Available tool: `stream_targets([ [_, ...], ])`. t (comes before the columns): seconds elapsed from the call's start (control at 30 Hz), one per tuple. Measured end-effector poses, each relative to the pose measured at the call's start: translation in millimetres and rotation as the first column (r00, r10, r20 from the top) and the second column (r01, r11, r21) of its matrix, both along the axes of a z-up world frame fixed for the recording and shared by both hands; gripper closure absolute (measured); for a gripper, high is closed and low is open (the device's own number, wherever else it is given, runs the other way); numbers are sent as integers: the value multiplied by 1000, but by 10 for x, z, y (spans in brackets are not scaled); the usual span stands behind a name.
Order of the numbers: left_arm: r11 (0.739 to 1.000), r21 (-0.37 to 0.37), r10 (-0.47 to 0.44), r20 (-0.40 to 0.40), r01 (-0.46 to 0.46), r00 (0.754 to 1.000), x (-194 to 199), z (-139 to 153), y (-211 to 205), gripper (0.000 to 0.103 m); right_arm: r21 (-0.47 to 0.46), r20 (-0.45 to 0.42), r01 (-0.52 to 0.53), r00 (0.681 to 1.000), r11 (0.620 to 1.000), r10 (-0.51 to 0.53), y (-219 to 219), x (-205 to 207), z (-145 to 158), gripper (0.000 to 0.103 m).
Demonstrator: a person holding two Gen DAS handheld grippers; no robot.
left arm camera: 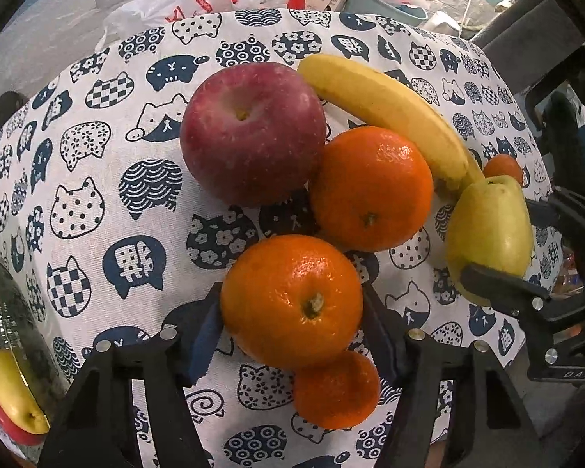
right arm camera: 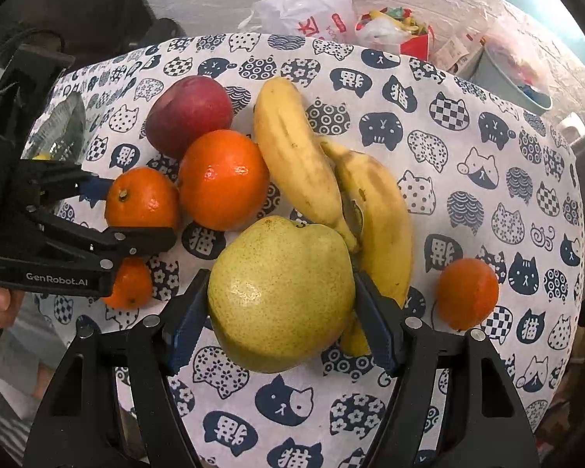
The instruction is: Organize fruits
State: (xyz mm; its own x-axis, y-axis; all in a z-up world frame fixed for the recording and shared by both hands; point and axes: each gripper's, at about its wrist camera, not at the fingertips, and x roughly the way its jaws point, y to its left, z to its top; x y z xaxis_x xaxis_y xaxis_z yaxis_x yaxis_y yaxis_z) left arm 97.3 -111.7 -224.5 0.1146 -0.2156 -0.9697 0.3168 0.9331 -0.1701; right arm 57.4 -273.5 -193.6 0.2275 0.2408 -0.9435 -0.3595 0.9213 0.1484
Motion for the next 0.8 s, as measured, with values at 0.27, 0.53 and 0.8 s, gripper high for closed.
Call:
stream_targets([
  [0.27,1000,13,0,44,-1,999,-101,183,110,36,-4,44,-19,999,1000,19,90,0,143,31],
  [0.53,1000,-5,29,110,-29,993,-227,520,214,36,0,112,-34,993,999,33,204,-9,406,31],
  [0.8,998,-30,66,187,-61,980,-335,861,402,36,28,184,-57,982,998,51,420,25,762,31],
])
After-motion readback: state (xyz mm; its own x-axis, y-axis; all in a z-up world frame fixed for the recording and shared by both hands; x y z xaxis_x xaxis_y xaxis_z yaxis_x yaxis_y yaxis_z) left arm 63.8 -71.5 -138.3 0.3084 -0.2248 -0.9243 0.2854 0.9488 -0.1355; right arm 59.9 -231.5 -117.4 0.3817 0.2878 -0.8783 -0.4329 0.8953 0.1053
